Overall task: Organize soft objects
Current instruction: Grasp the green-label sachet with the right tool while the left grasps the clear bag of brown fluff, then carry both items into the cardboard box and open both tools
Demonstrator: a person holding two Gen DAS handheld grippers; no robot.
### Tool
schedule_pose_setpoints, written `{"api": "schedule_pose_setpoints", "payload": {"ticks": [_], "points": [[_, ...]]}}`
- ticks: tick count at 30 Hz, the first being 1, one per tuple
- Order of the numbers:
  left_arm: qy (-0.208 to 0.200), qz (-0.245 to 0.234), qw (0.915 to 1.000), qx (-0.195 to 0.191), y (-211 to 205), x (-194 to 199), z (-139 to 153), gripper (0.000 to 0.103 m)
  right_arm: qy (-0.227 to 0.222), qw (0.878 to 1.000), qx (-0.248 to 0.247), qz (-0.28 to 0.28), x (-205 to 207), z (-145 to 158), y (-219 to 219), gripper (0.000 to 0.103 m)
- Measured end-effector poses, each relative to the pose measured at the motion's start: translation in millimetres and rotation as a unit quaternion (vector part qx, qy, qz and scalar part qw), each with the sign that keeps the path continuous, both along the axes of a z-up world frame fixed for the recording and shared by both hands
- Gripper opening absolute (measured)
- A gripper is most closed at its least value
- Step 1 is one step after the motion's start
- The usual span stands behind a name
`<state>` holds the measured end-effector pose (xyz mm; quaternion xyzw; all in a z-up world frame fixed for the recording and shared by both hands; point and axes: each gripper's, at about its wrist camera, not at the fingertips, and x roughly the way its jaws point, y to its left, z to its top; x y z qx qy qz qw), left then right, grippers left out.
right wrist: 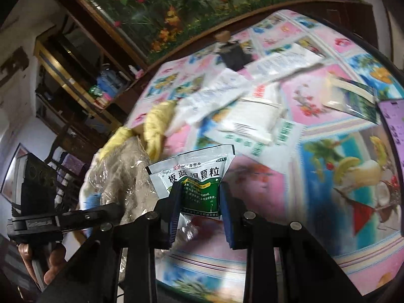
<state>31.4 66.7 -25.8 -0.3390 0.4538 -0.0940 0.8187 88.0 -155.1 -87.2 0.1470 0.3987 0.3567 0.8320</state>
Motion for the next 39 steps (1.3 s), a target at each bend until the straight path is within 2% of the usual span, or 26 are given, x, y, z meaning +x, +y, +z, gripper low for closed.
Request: {"api": "schedule_pose_setpoints", "payload": {"ticks": [8, 12, 17, 23, 30, 33, 35, 39], "points": [[-0.063, 0.046, 0.9969, 0.011, 45.8, -45.2, 35.0, 0.01, -0.04, 0.997, 0.032, 0.051, -13.8, 32.3, 41.4, 0.029], [-0.073, 0.087, 0.9932, 0.026, 77.3, -67.0, 43.0, 0.01, -0.06, 0.994, 0.028, 0.087, -16.7, 49.1, 78.6, 0.029], [-0.067, 0.115, 0.9902, 0.042, 118.1, -75.5, 35.1, 0.01, -0.071, 0.988, 0.021, 0.133, -13.7, 54.6, 133.8, 0.029], [-0.03, 0.098, 0.9934, 0.051, 138.3, -58.2, -0.6, 0.01, -0.068, 0.986, -0.021, 0.15, -2.5, 39.7, 192.9, 0.029], [-0.015, 0.112, 0.9908, 0.075, 164.3, -57.0, -11.2, 0.01, -0.07, 0.989, -0.075, 0.102, 28.0, 30.0, 209.0, 0.029], [0.009, 0.108, 0.9902, 0.089, 168.8, -54.4, -21.9, 0.01, -0.068, 0.985, -0.124, 0.094, 39.0, 20.7, 221.0, 0.03], [0.009, 0.103, 0.9907, 0.088, 163.5, -52.6, -25.3, 0.011, -0.08, 0.984, -0.132, 0.086, 39.8, 18.9, 225.9, 0.032], [0.008, 0.09, 0.9896, 0.112, 151.2, -42.9, -27.3, 0.011, -0.089, 0.978, -0.15, 0.112, 32.8, 18.6, 244.8, 0.032]]}}
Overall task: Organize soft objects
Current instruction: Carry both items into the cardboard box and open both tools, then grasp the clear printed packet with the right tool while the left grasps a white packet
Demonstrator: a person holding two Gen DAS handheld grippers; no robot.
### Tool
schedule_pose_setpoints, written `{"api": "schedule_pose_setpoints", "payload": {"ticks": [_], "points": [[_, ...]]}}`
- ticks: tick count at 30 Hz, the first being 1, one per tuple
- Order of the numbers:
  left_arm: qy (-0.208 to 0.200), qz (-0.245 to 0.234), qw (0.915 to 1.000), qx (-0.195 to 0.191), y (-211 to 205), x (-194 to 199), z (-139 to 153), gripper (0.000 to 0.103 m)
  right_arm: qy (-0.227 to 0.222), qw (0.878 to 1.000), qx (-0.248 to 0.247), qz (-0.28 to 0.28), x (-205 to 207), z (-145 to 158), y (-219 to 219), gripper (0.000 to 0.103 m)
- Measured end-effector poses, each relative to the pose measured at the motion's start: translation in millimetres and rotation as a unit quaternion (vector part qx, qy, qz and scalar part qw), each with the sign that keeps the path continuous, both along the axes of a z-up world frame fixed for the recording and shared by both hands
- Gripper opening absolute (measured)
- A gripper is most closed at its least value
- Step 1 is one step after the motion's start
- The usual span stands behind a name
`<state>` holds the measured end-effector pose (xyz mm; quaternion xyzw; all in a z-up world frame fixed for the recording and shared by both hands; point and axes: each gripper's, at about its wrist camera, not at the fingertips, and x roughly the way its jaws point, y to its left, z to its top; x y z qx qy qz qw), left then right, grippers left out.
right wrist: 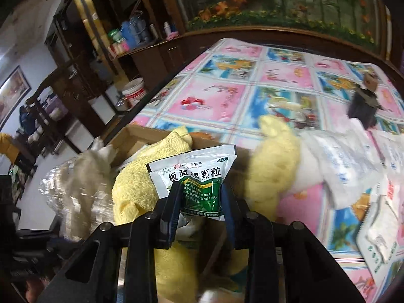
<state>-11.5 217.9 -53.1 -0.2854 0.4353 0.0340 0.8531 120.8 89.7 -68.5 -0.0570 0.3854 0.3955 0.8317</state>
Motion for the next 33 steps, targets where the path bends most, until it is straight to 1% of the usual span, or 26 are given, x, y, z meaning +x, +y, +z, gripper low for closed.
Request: {"api": "schedule_pose_setpoints", "payload": {"ticks": [2, 4, 5, 6, 8, 9, 11, 13, 14, 15, 16, 17, 18, 19, 20, 21, 23, 25, 27, 30, 31, 33], "points": [[-0.003, 0.008, 0.9999, -0.006, 2.0, -1.4, -0.3, 0.01, -0.008, 1.0, -0.013, 0.014, -4.6, -2.4, 9.3, 0.034], [-0.014, 0.021, 0.9995, -0.021, 6.0, -7.1, 1.3, 0.012, -0.016, 1.0, -0.009, 0.007, -6.7, -2.9, 8.4, 0.038], [-0.022, 0.028, 0.9991, -0.021, 6.3, -9.7, 3.7, 0.02, -0.005, 1.0, -0.002, 0.007, -4.4, -3.9, 4.8, 0.047], [-0.029, 0.033, 0.9989, -0.018, 5.6, -13.1, 6.0, 0.026, 0.011, 1.0, 0.01, 0.012, -2.5, -4.6, 0.7, 0.06], [-0.046, 0.046, 0.9979, -0.001, -0.1, -21.2, 13.7, 0.063, 0.045, 0.997, 0.057, 0.024, 1.2, -3.2, -11.8, 0.066], [-0.053, 0.048, 0.9974, 0.009, -4.9, -24.1, 18.2, 0.069, 0.052, 0.995, 0.077, 0.027, 0.9, -0.7, -20.0, 0.068], [-0.061, 0.052, 0.9962, 0.036, -14.2, -28.1, 25.9, 0.07, 0.054, 0.993, 0.098, 0.034, -2.9, 5.9, -32.4, 0.07], [-0.062, 0.055, 0.9939, 0.073, -25.4, -29.5, 32.4, 0.07, 0.055, 0.99, 0.125, 0.046, -9.3, 12.5, -47.3, 0.071], [-0.058, 0.062, 0.9908, 0.105, -32.5, -29.3, 35.9, 0.07, 0.055, 0.989, 0.13, 0.048, -10.6, 14.3, -49.5, 0.072], [-0.051, 0.067, 0.9881, 0.128, -36.6, -27.3, 37.3, 0.07, 0.052, 0.989, 0.132, 0.049, -12.4, 15.9, -54.7, 0.072], [-0.039, 0.078, 0.9832, 0.161, -41.4, -24.3, 39.3, 0.07, 0.051, 0.989, 0.133, 0.043, -12.6, 17.1, -58.6, 0.072], [-0.033, 0.092, 0.9758, 0.195, -47.7, -23.0, 43.3, 0.07, 0.051, 0.988, 0.139, 0.039, -13.6, 18.1, -65.3, 0.072], [-0.037, 0.103, 0.9702, 0.216, -50.8, -24.3, 46.4, 0.07, 0.055, 0.987, 0.145, 0.043, -14.0, 18.7, -70.9, 0.072], [-0.049, 0.117, 0.9616, 0.243, -57.6, -26.7, 53.3, 0.07, 0.06, 0.985, 0.152, 0.047, -13.2, 18.7, -76.6, 0.072], [-0.062, 0.12, 0.9579, 0.253, -63.9, -28.4, 59.4, 0.07, 0.065, 0.984, 0.16, 0.049, -12.2, 18.5, -83.2, 0.072], [-0.069, 0.115, 0.9582, 0.252, -66.8, -28.2, 62.0, 0.07, 0.072, 0.981, 0.17, 0.052, -10.4, 17.2, -91.1, 0.073], [-0.077, 0.098, 0.9626, 0.24, -76.4, -24.8, 69.5, 0.07, 0.087, 0.978, 0.179, 0.059, -6.9, 14.1, -103.1, 0.074], [-0.099, 0.081, 0.9673, 0.219, -91.0, -22.5, 76.7, 0.07, 0.102, 0.976, 0.184, 0.06, -0.5, 9.7, -120.7, 0.074], [-0.112, 0.053, 0.9736, 0.192, -105.3, -13.6, 79.4, 0.07, 0.107, 0.975, 0.184, 0.065, 5.4, 7.8, -133.6, 0.074], [-0.104, 0.024, 0.9801, 0.168, -129.0, 8.1, 80.3, 0.07, 0.1, 0.98, 0.168, 0.047, 20.0, 7.2, -159.3, 0.074], [-0.103, 0.01, 0.9827, 0.154, -137.1, 15.4, 79.2, 0.07, 0.1, 0.981, 0.16, 0.041, 24.8, 7.2, -168.2, 0.074], [-0.095, -0.013, 0.9857, 0.139, -151.8, 31.6, 75.7, 0.07, 0.089, 0.986, 0.142, 0.018, 39.5, 10.9, -191.8, 0.074]]}}
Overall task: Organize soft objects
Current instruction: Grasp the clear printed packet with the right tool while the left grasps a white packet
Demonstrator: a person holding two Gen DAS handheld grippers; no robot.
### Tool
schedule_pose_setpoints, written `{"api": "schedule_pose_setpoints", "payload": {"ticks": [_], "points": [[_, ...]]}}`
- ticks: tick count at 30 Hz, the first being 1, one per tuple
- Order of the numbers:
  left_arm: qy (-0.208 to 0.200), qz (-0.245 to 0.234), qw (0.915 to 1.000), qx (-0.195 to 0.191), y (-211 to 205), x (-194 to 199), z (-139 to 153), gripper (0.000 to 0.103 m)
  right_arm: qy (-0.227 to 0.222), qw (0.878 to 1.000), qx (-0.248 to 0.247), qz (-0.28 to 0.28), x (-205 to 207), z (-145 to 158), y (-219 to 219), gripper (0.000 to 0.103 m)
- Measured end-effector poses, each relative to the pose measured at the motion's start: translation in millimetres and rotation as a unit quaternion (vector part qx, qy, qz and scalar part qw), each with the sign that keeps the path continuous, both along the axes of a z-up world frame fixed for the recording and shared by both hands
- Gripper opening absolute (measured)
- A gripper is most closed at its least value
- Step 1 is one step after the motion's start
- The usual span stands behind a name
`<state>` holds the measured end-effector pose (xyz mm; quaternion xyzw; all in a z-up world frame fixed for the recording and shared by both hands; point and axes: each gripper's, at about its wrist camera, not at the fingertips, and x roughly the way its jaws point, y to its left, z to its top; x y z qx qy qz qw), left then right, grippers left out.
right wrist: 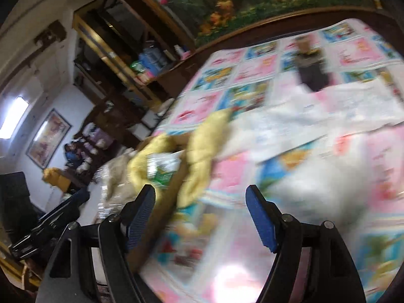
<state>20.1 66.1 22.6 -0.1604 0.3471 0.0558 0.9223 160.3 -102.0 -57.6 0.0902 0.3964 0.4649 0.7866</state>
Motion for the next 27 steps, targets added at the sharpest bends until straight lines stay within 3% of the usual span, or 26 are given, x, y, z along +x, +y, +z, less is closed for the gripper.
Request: {"api": "schedule_pose_setpoints", "payload": {"ticks": [6, 9, 14, 17, 19, 22, 27], "points": [[0.023, -0.042, 0.9988, -0.005, -36.7, 26.5, -10.8, 0.07, -0.036, 0.99, -0.112, -0.073, 48.3, 8.5, -67.8, 0.074], [0.03, -0.053, 0.998, -0.017, -43.6, 30.6, -16.5, 0.07, -0.008, 0.981, -0.143, -0.128, 85.3, -3.2, -105.9, 0.074], [0.042, -0.061, 0.997, -0.022, -52.2, 31.4, -25.1, 0.07, 0.012, 0.966, -0.18, -0.185, 115.3, -24.7, -131.8, 0.074], [0.046, -0.065, 0.9965, -0.025, -52.6, 30.5, -29.3, 0.07, 0.049, 0.966, -0.181, -0.179, 118.5, -39.7, -134.9, 0.075], [0.049, -0.069, 0.9961, -0.027, -54.1, 30.0, -30.9, 0.07, 0.044, 0.967, -0.181, -0.173, 106.7, -40.6, -131.5, 0.075], [0.054, -0.075, 0.9953, -0.03, -58.6, 33.5, -33.9, 0.07, 0.064, 0.977, -0.149, -0.139, 83.6, -42.2, -123.1, 0.076], [0.067, -0.095, 0.9931, -0.019, -72.3, 52.0, -38.0, 0.07, 0.03, 0.97, -0.177, -0.166, 56.0, -45.9, -97.8, 0.076]]}}
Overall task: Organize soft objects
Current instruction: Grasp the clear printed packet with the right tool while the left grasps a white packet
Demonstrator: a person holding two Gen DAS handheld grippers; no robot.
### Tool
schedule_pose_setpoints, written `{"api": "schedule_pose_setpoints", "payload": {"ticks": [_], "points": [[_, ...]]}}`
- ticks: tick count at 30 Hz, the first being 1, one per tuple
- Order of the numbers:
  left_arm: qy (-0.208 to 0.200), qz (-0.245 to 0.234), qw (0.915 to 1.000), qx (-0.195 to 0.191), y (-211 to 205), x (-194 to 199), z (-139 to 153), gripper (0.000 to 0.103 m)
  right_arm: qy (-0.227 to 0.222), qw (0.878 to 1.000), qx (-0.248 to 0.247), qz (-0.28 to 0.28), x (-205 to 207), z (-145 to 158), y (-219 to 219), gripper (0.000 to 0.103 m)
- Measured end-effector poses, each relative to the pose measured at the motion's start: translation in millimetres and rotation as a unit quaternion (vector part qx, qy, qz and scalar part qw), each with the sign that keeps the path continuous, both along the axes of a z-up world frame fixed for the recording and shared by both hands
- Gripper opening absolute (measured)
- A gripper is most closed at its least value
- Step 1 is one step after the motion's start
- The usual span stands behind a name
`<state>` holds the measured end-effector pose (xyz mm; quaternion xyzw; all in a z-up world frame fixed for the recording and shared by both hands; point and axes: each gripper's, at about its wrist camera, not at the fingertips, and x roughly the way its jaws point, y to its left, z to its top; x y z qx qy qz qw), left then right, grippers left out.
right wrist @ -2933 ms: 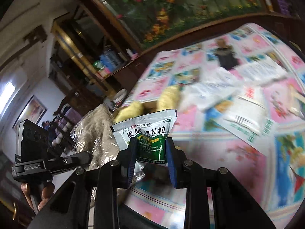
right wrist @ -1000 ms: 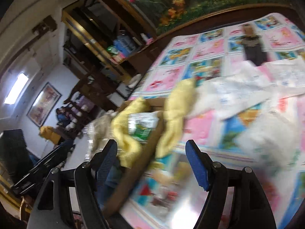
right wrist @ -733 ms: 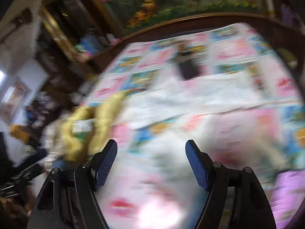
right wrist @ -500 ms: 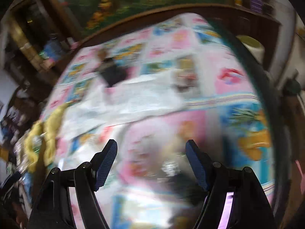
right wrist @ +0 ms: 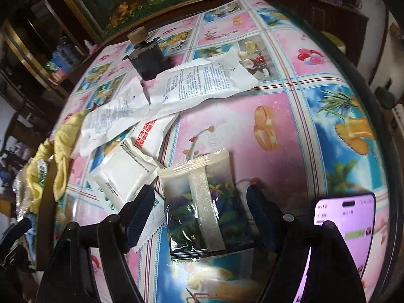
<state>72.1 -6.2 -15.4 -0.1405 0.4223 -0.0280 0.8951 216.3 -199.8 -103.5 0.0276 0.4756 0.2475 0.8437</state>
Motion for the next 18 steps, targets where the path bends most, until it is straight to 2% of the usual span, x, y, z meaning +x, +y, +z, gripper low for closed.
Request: {"api": "schedule_pose_setpoints", "payload": {"ticks": [4, 5, 8, 10, 12, 15, 18], "points": [[0.02, -0.021, 0.9995, -0.015, -8.2, 35.8, -4.7, 0.07, -0.021, 1.0, -0.016, -0.012, -11.4, -5.0, 7.1, 0.075], [0.028, -0.023, 0.9992, -0.017, -9.2, 44.8, -7.1, 0.07, -0.028, 0.999, -0.026, -0.014, -16.7, -5.4, 9.0, 0.071], [0.051, -0.032, 0.9975, -0.038, -14.3, 82.9, -15.7, 0.07, -0.045, 0.997, -0.044, -0.041, -21.9, -5.3, 10.1, 0.045], [0.06, -0.032, 0.9971, -0.035, -18.9, 108.6, -18.6, 0.07, -0.045, 0.997, -0.036, -0.045, -15.9, -4.3, 8.5, 0.042], [0.067, -0.039, 0.9963, -0.037, -22.4, 130.7, -22.8, 0.07, -0.04, 0.998, -0.023, -0.049, -8.3, -3.8, 6.2, 0.033], [0.087, -0.031, 0.9952, -0.033, -21.8, 151.3, -35.1, 0.07, -0.035, 0.998, -0.009, -0.049, -5.9, -3.7, 5.3, 0.029], [0.09, -0.024, 0.9951, -0.032, -16.8, 157.8, -42.1, 0.07, -0.042, 0.998, -0.013, -0.052, -9.9, -3.9, 8.0, 0.028]]}}
